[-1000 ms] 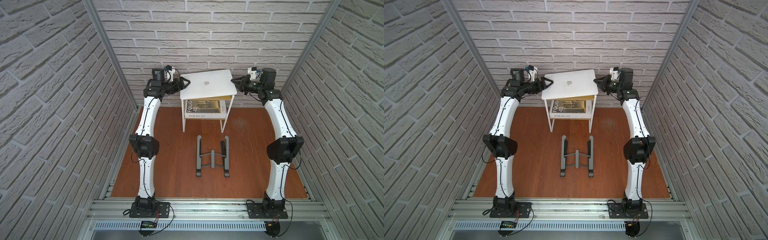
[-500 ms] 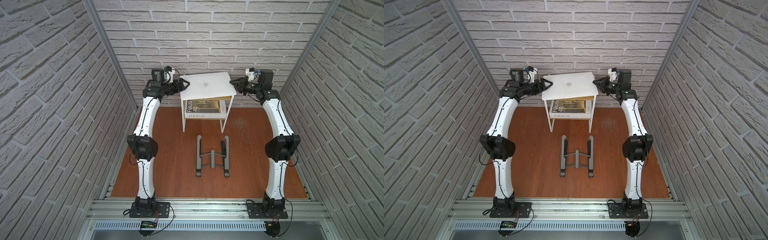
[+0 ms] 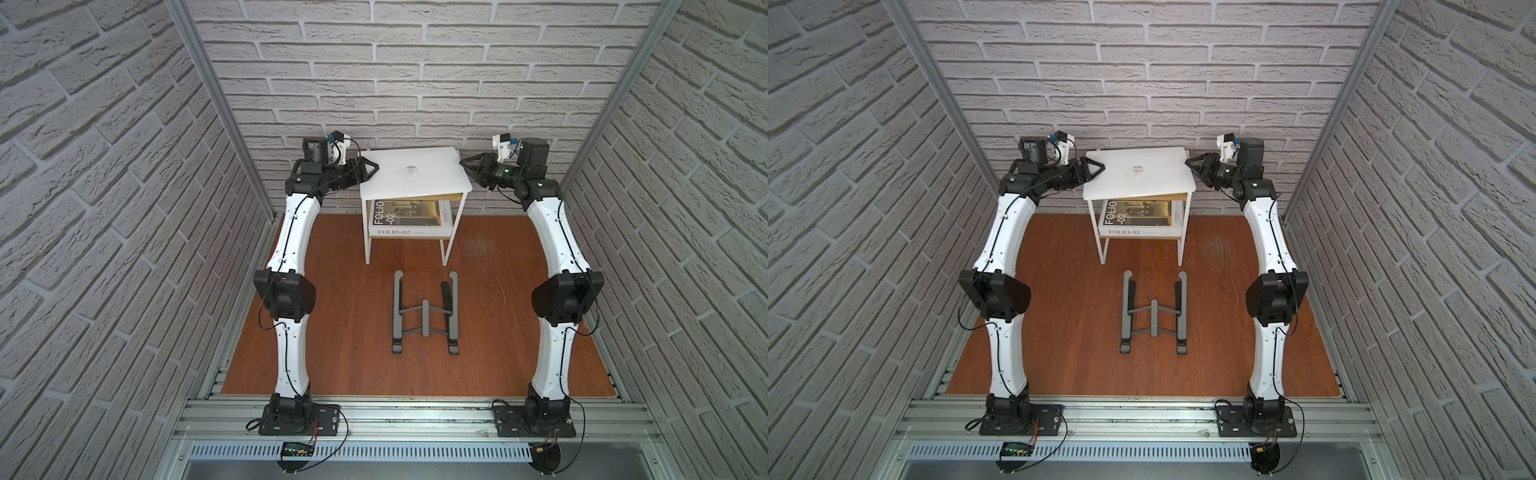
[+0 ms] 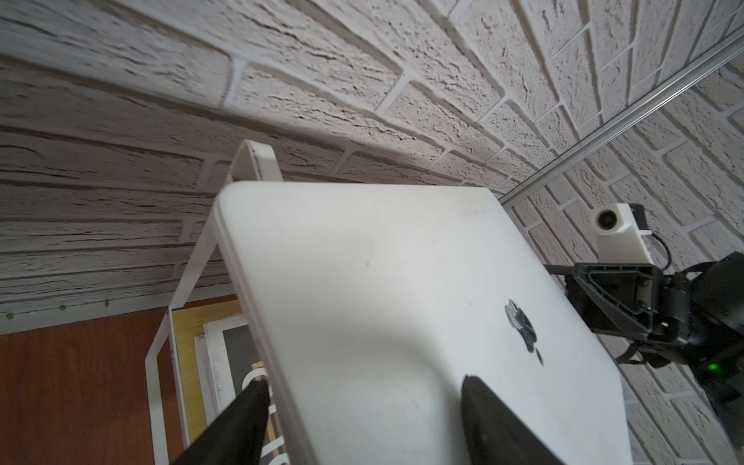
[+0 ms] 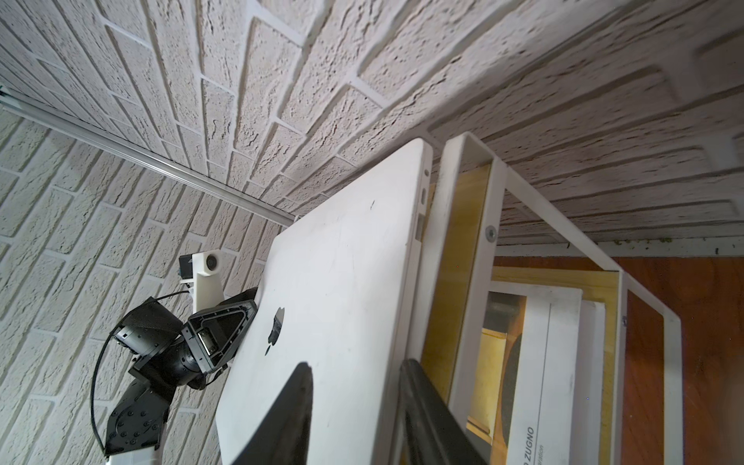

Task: Close the laptop lid and set it aside
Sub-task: Place the laptop on the shelf, then reset both arms

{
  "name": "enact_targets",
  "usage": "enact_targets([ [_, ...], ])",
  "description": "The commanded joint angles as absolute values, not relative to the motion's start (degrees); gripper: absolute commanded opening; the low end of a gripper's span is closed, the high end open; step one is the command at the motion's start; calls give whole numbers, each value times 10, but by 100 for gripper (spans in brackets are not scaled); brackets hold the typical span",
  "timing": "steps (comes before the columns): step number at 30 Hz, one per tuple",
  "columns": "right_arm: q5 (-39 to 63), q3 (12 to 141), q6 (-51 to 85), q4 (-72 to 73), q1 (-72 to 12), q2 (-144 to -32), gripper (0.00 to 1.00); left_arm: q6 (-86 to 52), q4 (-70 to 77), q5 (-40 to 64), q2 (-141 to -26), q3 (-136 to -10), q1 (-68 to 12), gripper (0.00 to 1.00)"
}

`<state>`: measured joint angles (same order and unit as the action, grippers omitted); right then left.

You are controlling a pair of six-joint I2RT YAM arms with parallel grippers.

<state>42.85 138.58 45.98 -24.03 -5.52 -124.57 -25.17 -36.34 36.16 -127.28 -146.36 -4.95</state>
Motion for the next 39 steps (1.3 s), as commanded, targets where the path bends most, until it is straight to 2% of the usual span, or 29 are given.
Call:
enact_targets([
  [1,410,1375,429,-272,-60,-1212,43,-230,-371,333,-1297,-1477,-44,77],
  [7,395,1362,406,-309,-61,-1196,47,-224,-364,324,-1313,-1503,-44,76],
  [14,364,1288,395,-291,-61,-1139,50,-224,-345,315,-1331,-1518,-42,74],
  [24,312,1187,364,-301,-66,-1003,54,-229,-307,298,-1357,-1530,-41,75],
  [32,251,1107,302,-337,-68,-871,63,-250,-289,293,-1322,-1531,-25,80],
  [34,245,1072,292,-335,-68,-837,64,-255,-282,295,-1301,-1531,-22,86],
  [38,216,984,280,-310,-67,-765,69,-234,-282,270,-1249,-1531,-22,91],
  [39,205,967,278,-308,-68,-745,69,-228,-282,263,-1235,-1531,-22,97],
])
